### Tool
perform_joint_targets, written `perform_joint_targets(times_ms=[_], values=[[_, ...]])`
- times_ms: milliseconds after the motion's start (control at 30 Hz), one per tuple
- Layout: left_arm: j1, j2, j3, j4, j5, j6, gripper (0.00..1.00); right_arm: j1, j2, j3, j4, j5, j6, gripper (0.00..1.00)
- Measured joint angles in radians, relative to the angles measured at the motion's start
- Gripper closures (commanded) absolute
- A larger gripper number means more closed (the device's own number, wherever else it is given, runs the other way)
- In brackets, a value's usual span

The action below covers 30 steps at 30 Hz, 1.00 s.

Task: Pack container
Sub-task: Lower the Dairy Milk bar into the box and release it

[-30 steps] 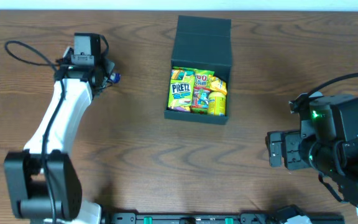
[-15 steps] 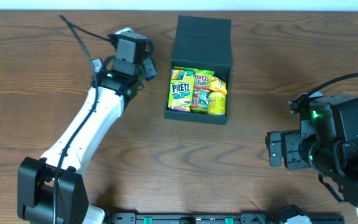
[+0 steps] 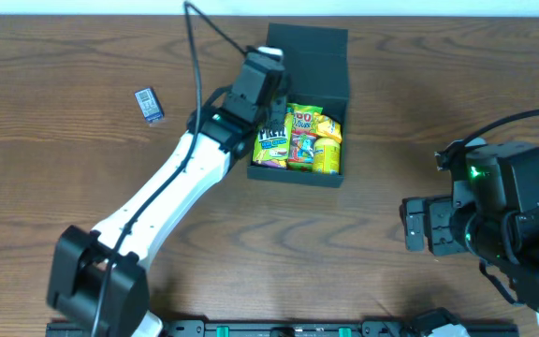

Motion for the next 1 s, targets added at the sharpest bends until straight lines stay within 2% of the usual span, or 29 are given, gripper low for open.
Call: perform_joint_targets(times_ms=[267,467,1000], values=[[-0.045,0.182,0.175,-0.171,0.056,0.08,0.94,0.0,0.0,0.0,0.0,0.0,0.0,0.01],[-0.066,0.243,0.204,-0.219,0.13,0.092,0.94,0.0,0.0,0.0,0.0,0.0,0.0,0.01],[-0.067,0.307,0.205,-0.214,0.196,-0.059,0.94,0.0,0.0,0.0,0.0,0.0,0.0,0.01]])
